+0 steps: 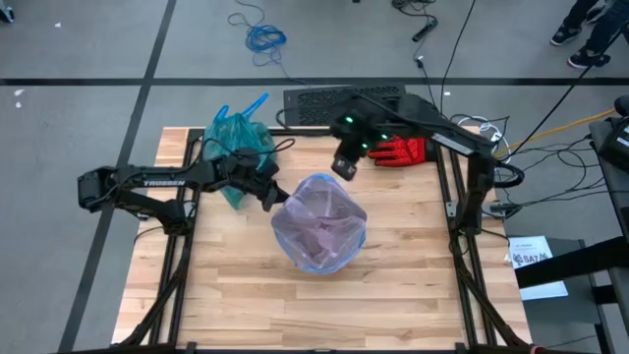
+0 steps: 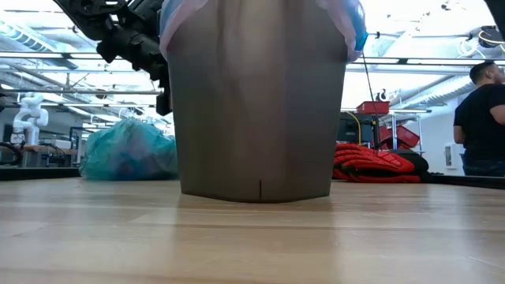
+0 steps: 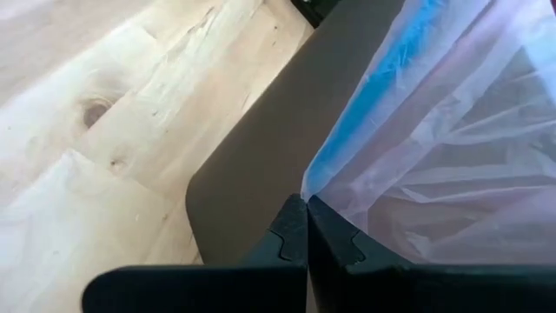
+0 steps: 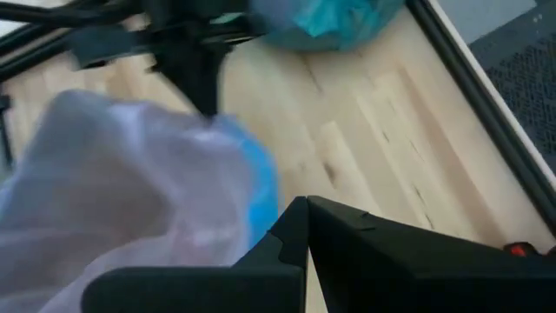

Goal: Place trash/remove bag and relplace
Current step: Insert the new pink trash bag into the trash bin

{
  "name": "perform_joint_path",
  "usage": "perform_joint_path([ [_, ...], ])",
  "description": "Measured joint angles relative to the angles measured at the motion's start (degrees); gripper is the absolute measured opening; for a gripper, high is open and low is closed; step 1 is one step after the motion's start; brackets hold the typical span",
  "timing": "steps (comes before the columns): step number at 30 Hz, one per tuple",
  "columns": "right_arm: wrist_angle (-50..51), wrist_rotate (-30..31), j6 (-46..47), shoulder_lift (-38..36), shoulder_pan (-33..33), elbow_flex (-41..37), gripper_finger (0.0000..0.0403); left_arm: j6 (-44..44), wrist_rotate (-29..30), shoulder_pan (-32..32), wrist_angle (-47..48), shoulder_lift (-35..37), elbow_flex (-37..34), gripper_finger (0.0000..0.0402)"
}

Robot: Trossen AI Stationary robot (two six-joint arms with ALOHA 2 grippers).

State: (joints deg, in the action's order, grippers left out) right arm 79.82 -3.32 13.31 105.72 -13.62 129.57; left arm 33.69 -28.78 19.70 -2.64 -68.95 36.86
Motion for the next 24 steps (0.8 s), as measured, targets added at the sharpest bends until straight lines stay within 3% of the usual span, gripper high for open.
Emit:
perform_joint_path([
  [9,4.4,5.3,4.0,-4.3,6.4,0.0,0.0,0.0,0.1,0.6,0.0,0.2,0.0,0.0],
  [17,3.5,10.6,3.9,-6.3,9.6,-0.1,0.0,0.5,-4.6,2.5,0.5,0.2,0.8,0.0013],
  [24,-0.4,10.9,2.1,-10.3,10.2,-0.1,0.0,-1.3,-5.4,5.6,0.3,2.5,5.4,0.002],
])
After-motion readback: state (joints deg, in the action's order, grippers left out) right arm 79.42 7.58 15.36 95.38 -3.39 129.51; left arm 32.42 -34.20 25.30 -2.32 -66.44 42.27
